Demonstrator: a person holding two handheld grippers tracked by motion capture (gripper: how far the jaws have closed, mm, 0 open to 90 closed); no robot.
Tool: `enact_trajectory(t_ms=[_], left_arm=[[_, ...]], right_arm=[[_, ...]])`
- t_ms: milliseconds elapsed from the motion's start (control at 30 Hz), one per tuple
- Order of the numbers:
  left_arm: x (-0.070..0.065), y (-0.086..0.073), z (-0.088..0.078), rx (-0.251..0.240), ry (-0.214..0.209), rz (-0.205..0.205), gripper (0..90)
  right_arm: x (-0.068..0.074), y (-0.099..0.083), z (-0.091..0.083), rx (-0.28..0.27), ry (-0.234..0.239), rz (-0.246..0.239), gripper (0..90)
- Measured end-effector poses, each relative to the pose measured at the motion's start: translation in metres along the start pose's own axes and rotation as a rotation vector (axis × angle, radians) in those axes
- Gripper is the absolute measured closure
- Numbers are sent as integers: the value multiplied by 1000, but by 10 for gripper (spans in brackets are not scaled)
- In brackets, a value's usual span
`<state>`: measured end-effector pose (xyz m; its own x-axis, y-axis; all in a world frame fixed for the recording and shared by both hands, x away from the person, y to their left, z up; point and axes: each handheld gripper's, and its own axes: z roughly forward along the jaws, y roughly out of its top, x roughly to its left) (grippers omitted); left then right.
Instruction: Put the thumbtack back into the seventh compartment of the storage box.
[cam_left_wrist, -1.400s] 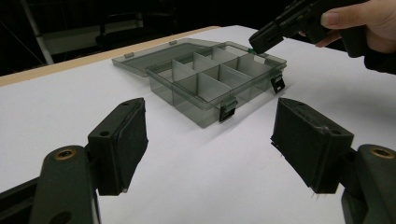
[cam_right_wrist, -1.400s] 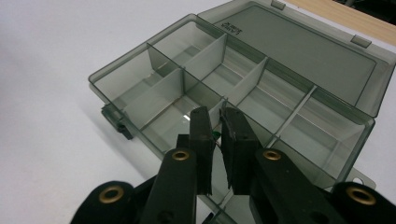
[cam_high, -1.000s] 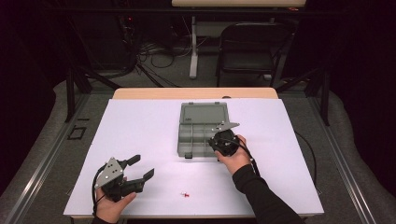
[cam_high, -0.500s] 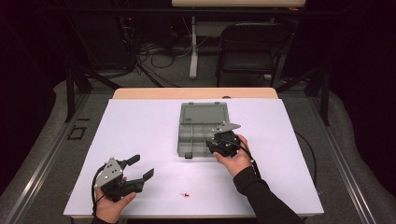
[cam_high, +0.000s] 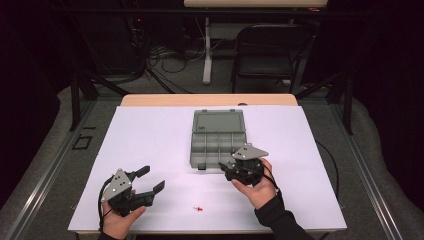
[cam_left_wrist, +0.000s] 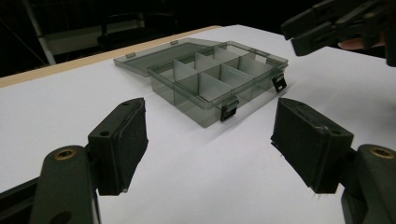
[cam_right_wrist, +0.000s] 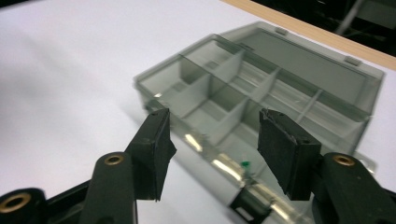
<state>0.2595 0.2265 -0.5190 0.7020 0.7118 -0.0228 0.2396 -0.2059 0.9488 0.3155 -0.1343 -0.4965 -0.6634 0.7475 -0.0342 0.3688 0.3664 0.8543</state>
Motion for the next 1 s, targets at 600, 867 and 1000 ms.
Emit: enact_trajectory(t_ms=[600, 867, 1000], left_arm=[[-2, 0, 0, -1, 6, 0, 261], [-1, 0, 0, -2, 5, 0, 261], [-1, 0, 0, -1, 6, 0, 261]], right_arm=[[31, -19, -21, -57, 113, -32, 425], [36, -24, -21, -58, 132, -40, 464], [40, -27, -20, -54, 158, -32, 521]])
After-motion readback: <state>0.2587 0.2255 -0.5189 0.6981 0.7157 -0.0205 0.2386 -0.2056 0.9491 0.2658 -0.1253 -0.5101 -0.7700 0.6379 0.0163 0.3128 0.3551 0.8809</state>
